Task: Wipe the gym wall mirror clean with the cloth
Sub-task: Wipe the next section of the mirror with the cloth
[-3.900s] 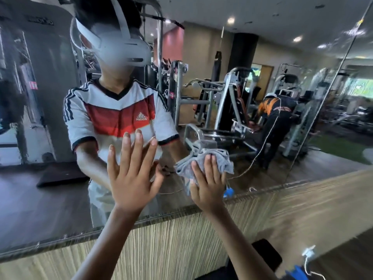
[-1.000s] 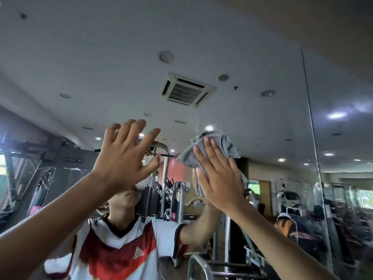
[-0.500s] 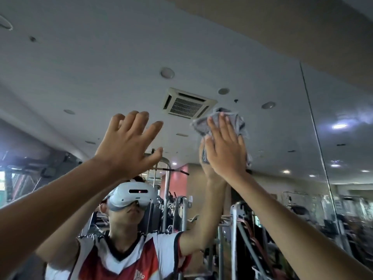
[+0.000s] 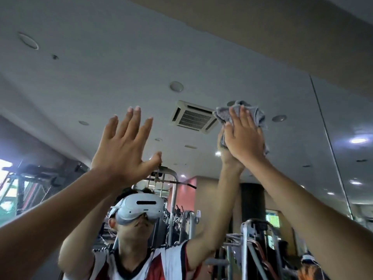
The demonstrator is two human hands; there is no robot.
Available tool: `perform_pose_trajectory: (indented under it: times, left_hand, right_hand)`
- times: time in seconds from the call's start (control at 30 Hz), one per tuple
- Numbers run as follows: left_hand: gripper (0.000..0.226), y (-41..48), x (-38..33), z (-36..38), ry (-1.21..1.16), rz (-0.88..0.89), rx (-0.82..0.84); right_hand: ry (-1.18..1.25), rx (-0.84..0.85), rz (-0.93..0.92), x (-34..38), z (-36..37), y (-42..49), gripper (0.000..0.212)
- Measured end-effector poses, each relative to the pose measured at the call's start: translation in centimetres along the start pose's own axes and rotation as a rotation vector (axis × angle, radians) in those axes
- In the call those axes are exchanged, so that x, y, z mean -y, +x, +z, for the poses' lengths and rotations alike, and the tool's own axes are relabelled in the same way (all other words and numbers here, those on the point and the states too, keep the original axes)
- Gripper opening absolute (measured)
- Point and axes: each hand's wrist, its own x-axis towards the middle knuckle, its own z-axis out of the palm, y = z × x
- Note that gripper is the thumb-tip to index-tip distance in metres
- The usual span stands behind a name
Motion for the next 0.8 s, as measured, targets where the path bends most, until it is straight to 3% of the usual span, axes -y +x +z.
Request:
perform_pose_trajectory:
  times: [0.07,0.17,0.37,0.47,0.67,0.8]
  left_hand:
    - [0.088,-0.1,0.1,0.1,-0.001,0.005,0.01]
    - [0.087,-0.1,0.1,-0.1,-0.012,0.012,0.022]
    - [0.083,-0.4,1.7,-1.2,0.028,0.115,0.026]
    - [0.079,-0.4,4.0,-1.9,0.082,0.259,0.056]
    - [0.079,-1.4,4.9,-1.1,0.032,0.236,0.051]
    - [0.076,-2.3,5.6,-1.1,0.001,0.078,-0.015]
  right_hand:
    - [0.003,0.008,-0.074,3.7,0.0,0.6,0.054]
    - [0.013,-0.015,-0.341,6.7,0.2,-2.2,0.056]
    - [-0.041,0.043,-0.734,0.1,0.1,-6.6,0.056]
    - [-0.064,0.047,-0.643,-3.1,-0.3,-5.5,0.056]
    - [0.032,0.006,-0.02,4.6,0.3,-0.1,0.062]
    - [0.011,0.033,-0.216,11.4,0.1,-1.2,0.062]
